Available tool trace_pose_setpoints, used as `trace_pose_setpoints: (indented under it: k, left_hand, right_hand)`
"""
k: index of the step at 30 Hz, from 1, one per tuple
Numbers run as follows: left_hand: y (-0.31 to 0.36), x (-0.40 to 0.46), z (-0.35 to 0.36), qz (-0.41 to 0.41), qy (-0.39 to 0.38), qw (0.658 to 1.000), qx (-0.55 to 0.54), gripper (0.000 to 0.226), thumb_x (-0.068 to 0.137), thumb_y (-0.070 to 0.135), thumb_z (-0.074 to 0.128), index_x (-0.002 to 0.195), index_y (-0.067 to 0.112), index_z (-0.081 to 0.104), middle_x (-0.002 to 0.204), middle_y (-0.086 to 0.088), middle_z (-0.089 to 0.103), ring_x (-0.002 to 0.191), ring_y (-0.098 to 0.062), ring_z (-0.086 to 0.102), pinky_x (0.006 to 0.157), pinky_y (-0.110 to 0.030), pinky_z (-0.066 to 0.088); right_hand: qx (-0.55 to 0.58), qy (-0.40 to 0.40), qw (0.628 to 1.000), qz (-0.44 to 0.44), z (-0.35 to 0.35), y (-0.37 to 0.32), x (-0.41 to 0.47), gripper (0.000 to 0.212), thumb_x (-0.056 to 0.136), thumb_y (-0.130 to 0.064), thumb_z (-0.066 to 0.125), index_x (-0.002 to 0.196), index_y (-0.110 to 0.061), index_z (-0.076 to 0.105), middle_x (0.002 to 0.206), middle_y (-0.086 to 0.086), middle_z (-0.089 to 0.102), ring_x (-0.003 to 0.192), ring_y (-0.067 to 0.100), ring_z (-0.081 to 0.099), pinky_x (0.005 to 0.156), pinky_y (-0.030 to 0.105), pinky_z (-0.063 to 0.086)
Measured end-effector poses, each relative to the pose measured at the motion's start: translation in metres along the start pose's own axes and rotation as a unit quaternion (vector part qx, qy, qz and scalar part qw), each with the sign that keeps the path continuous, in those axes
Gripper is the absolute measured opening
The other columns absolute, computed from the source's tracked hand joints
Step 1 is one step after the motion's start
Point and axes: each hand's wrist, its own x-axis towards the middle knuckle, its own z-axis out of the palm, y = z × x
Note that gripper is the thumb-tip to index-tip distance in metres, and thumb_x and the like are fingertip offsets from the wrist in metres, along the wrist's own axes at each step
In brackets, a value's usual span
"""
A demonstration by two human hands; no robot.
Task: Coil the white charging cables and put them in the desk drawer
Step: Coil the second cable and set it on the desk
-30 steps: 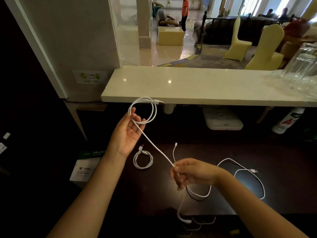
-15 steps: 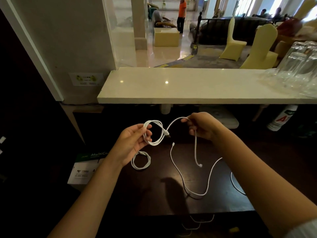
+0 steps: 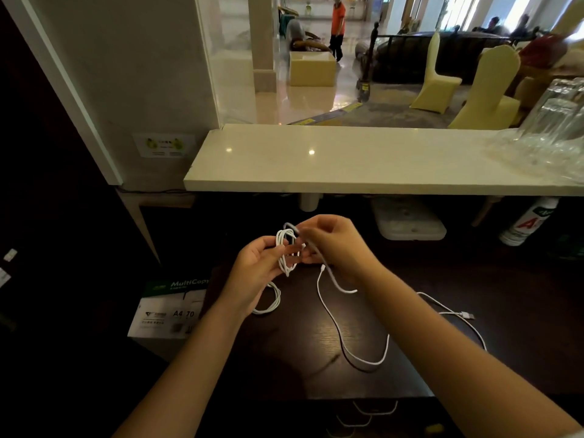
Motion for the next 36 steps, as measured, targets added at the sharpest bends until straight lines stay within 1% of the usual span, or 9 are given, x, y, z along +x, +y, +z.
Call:
trace_pose_setpoints:
  k: [3,7,10,15,17,20,24,28,36]
  left_hand:
    - [-0.004,0.001,0.003,-0.006,-0.004,0.999,-0.04,0.016,0.091,0.006,0.05,0.102,0.008,0.061,0.094,-0.011,0.069,0.087,-0.021,0.066,0.075,-0.024,0.057]
    - [-0.006,0.002,0.003,-0.03,-0.011,0.988,-0.151,0.023,0.094,0.003,0.04,0.1,0.008,0.061,0.093,-0.006,0.073,0.086,-0.013,0.07,0.074,-0.022,0.056]
    - [-0.006,0.004,0.002,-0.04,-0.003,0.978,-0.203,0.024,0.097,0.007,0.036,0.097,0.007,0.06,0.085,-0.004,0.076,0.082,-0.012,0.071,0.073,-0.021,0.057]
    - [-0.005,0.004,0.0,-0.053,-0.012,0.98,-0.192,0.025,0.096,0.011,0.036,0.091,0.009,0.061,0.06,0.005,0.062,0.062,-0.006,0.063,0.071,-0.022,0.053]
    - [-0.001,0.002,-0.004,-0.075,-0.041,0.971,-0.223,0.024,0.094,0.01,0.038,0.089,0.007,0.061,0.055,0.005,0.053,0.054,-0.005,0.056,0.071,-0.025,0.057]
    - [0.005,-0.004,-0.007,-0.103,-0.09,0.96,-0.244,0.019,0.085,0.012,0.044,0.084,0.007,0.062,0.054,0.004,0.046,0.049,-0.005,0.049,0.072,-0.027,0.057]
    - [0.007,-0.005,-0.006,-0.11,-0.133,0.954,-0.244,0.024,0.085,0.014,0.042,0.081,0.008,0.065,0.055,0.004,0.046,0.048,-0.005,0.046,0.07,-0.026,0.056]
    - [0.007,-0.003,-0.011,-0.107,-0.12,0.965,-0.207,0.018,0.084,0.015,0.043,0.09,0.006,0.058,0.055,0.004,0.046,0.048,-0.004,0.047,0.074,-0.027,0.057]
    - [0.0,-0.001,-0.011,-0.108,-0.073,0.975,-0.182,0.02,0.093,0.012,0.041,0.089,0.005,0.059,0.055,0.003,0.053,0.053,-0.004,0.057,0.075,-0.028,0.058]
  right_hand:
    - [-0.072,-0.021,0.997,-0.027,0.012,0.015,-0.006,0.014,0.085,0.001,0.055,0.092,-0.006,0.065,0.07,0.008,0.062,0.051,0.014,0.059,0.05,0.022,0.054]
    - [-0.157,0.065,0.98,-0.106,0.016,0.032,-0.011,0.012,0.081,-0.005,0.061,0.08,-0.016,0.066,0.07,0.003,0.063,0.054,0.014,0.059,0.055,0.032,0.054]
    - [-0.255,0.105,0.938,-0.209,0.015,0.039,-0.012,0.016,0.08,-0.008,0.064,0.071,-0.02,0.058,0.067,-0.011,0.056,0.061,0.004,0.054,0.06,0.026,0.051]
    - [-0.401,0.157,0.855,-0.29,0.013,0.045,-0.016,0.019,0.083,-0.035,0.056,0.079,-0.017,0.061,0.081,-0.004,0.06,0.071,0.013,0.059,0.058,0.033,0.049]
    - [-0.329,0.191,0.875,-0.301,-0.002,0.035,-0.004,0.02,0.084,-0.034,0.056,0.096,-0.019,0.061,0.098,-0.003,0.06,0.09,0.011,0.058,0.074,0.028,0.048]
    - [-0.221,0.014,0.965,-0.141,-0.025,0.009,0.015,0.04,0.094,-0.025,0.05,0.133,-0.015,0.046,0.132,0.002,0.052,0.12,0.009,0.047,0.098,0.018,0.036]
    - [-0.071,-0.216,0.973,0.043,-0.035,0.007,0.017,0.03,0.099,-0.024,0.037,0.12,-0.015,0.057,0.106,0.007,0.065,0.091,0.011,0.065,0.08,0.018,0.053]
    - [-0.044,-0.203,0.978,0.025,-0.043,0.013,0.022,0.018,0.094,-0.011,0.048,0.099,-0.011,0.065,0.075,0.005,0.061,0.068,0.011,0.065,0.068,0.022,0.056]
    - [-0.087,-0.247,0.964,0.048,-0.059,0.006,0.026,0.024,0.089,0.002,0.052,0.107,-0.008,0.065,0.095,0.012,0.068,0.089,0.019,0.067,0.078,0.028,0.058]
